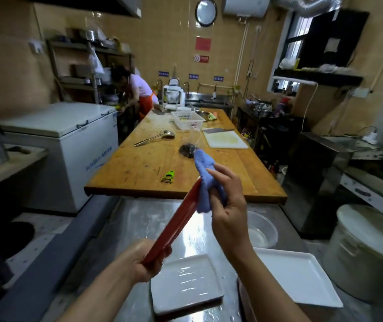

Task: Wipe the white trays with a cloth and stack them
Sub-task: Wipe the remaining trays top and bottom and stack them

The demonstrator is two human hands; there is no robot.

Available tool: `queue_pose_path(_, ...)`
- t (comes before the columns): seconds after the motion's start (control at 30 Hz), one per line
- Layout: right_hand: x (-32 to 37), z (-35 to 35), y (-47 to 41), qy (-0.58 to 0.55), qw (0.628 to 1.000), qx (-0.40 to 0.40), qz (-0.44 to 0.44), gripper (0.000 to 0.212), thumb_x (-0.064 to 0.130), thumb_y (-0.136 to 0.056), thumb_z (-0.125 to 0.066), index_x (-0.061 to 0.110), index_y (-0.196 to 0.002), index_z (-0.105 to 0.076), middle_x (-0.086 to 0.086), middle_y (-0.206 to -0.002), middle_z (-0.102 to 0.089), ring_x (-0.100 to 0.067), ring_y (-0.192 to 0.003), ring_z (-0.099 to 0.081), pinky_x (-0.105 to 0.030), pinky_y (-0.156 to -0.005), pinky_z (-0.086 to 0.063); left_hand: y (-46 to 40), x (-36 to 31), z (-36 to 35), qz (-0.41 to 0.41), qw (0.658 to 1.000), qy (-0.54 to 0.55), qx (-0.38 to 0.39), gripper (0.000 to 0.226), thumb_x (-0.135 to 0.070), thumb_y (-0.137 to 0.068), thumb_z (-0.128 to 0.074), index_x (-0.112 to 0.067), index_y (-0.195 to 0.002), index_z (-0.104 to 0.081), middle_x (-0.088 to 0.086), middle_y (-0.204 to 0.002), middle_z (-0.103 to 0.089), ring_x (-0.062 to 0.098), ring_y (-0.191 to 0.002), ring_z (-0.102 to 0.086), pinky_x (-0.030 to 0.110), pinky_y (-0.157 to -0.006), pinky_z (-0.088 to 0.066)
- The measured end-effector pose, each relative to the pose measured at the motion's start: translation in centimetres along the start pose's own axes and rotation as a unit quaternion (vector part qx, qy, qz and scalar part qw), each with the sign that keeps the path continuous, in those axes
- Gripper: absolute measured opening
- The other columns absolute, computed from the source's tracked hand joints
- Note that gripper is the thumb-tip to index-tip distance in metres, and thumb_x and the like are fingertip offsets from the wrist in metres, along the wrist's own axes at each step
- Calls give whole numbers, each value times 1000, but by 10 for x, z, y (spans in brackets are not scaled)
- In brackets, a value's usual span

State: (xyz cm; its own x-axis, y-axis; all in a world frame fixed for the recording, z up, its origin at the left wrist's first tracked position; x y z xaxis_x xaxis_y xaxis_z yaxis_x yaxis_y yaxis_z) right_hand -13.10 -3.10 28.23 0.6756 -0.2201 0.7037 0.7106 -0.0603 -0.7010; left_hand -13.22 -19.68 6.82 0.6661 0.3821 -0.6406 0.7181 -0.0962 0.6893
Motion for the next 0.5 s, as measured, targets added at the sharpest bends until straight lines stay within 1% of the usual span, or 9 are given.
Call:
queue_pose_path(0.1, 7, -10, 3, 32, 998, 23, 46, 40, 6, -86, -50, 26, -121, -52, -1, -134, -42, -14, -129, -35, -37, -108, -35, -2, 5, -2, 14, 1000, -21, -10, 31, -3, -95, -38, 5, -77, -63, 10, -46, -55, 11, -25, -44, 10, -30, -32)
queue_pose_path(0.17, 14, -14, 3, 46, 994, 30, 90, 34, 15, -89, -48, 21, -122, -52, -2, -131, -44, -17, -127, -37, -41, -108, -33, -3, 9, -2, 22, 999, -34, -17, 31, -3, -94, -37, 3, -77, -63, 10, -47, -54, 10, -25, -42, 9, -30, -30)
queue_pose_path(0.23, 18, -16, 1, 88, 988, 30, 122, 29, 22, -90, -43, 16, -117, -52, 0, -124, -47, -19, -121, -41, -41, -104, -33, -4, 16, -6, 32, 998, -48, -7, 30, -5, -93, -39, 1, -77, -63, 10, -48, -53, 9, -25, -40, 7, -31, -27)
queue_pose_path(0.3, 14, -15, -5, 134, 982, 24, 134, 31, 28, -91, -38, 10, -109, -55, -3, -116, -50, -21, -112, -44, -41, -98, -35, -2, 26, -14, 46, 997, -52, 23, 28, -7, -94, -40, -1, -78, -62, 9, -48, -51, 9, -26, -38, 6, -30, -25)
queue_pose_path(0.37, 7, -9, -12, 155, 979, 14, 131, 42, 37, -95, -30, 6, -104, -57, -4, -110, -52, -19, -105, -45, -39, -93, -37, 2, 34, -23, 62, 995, -53, 61, 26, -7, -93, -38, -2, -83, -61, 8, -48, -50, 8, -25, -37, 6, -29, -22)
queue_pose_path(0.43, -6, 1, -17, 147, 984, -1, 103, 51, 43, -98, -21, 6, -103, -56, 1, -105, -50, -15, -102, -44, -39, -90, -38, 5, 39, -29, 71, 992, -61, 87, 25, -6, -93, -36, -2, -88, -60, 8, -48, -50, 9, -26, -36, 6, -30, -21)
queue_pose_path(0.5, -26, 11, -23, 124, 991, -3, 50, 44, 38, -97, -23, 9, -104, -54, 2, -105, -48, -18, -102, -46, -46, -89, -41, 8, 41, -34, 79, 989, -70, 102, 25, -6, -94, -35, -2, -91, -60, 8, -48, -50, 9, -26, -36, 7, -32, -20)
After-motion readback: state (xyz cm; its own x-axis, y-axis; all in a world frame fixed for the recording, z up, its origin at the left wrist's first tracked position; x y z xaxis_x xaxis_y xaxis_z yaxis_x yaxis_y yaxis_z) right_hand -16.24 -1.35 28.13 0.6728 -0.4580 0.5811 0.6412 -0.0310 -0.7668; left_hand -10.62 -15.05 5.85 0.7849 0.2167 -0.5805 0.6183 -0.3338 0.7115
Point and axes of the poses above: each hand's wrist, its own y-axis away from the middle knuckle, its own z-axis out of the back of the hand, x = y × z, the point moved 10 cm from there along -y, towards the middle knuckle
